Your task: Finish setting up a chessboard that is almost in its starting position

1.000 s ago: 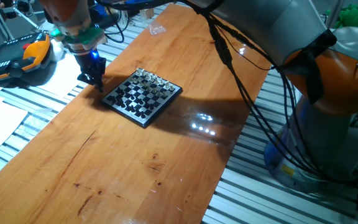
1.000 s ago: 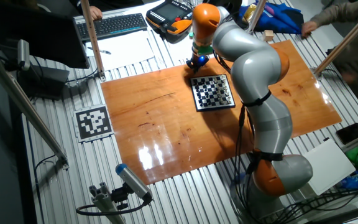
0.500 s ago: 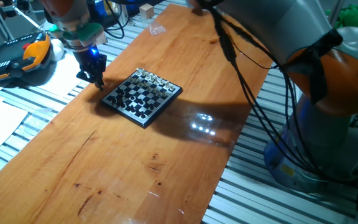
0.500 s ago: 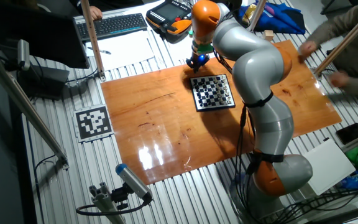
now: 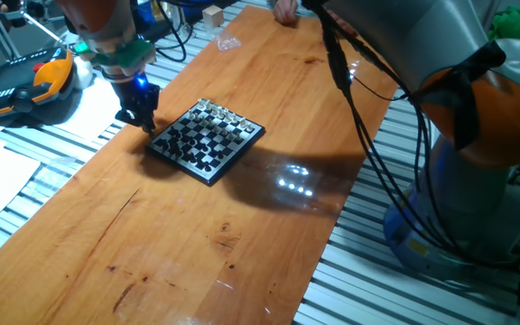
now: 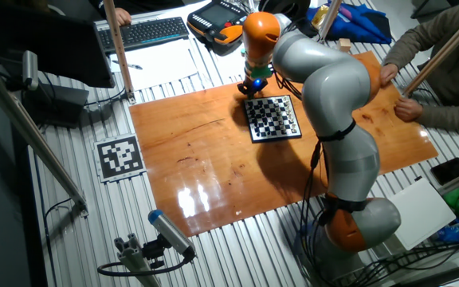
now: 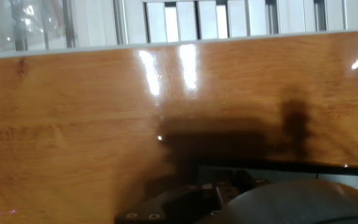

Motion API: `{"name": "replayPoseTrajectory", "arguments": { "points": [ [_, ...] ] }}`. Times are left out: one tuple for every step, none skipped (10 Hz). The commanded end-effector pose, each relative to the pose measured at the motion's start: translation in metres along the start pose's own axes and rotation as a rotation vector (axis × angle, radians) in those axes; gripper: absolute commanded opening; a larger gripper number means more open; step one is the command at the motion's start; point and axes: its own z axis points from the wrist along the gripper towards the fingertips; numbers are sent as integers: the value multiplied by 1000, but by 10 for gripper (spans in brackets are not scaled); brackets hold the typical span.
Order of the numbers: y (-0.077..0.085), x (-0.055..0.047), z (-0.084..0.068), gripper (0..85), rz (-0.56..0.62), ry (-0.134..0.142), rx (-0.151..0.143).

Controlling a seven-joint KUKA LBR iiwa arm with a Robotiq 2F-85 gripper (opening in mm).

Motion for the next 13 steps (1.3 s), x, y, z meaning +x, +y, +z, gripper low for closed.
{"name": "replayPoseTrajectory", "arguments": {
  "points": [
    [0, 2, 0, 170, 0, 2, 0],
    [0, 4, 1, 170, 0, 1, 8],
    [0, 7, 4, 170, 2, -3, 6],
    [1, 8, 6, 170, 3, -5, 3],
    [1, 9, 6, 170, 2, -5, 3],
    [1, 10, 8, 170, 0, -8, 10],
    [0, 10, 9, 170, -1, -10, 10],
    [0, 10, 11, 170, -1, -14, 10],
    [0, 10, 13, 170, 0, -19, 9],
    [-1, 10, 13, 170, -3, -19, 13],
    [-1, 11, 15, 170, -3, -19, 13],
    [-1, 11, 15, 170, -3, -19, 13],
    [-1, 12, 15, 170, -1, -19, 13]
  ]
}}
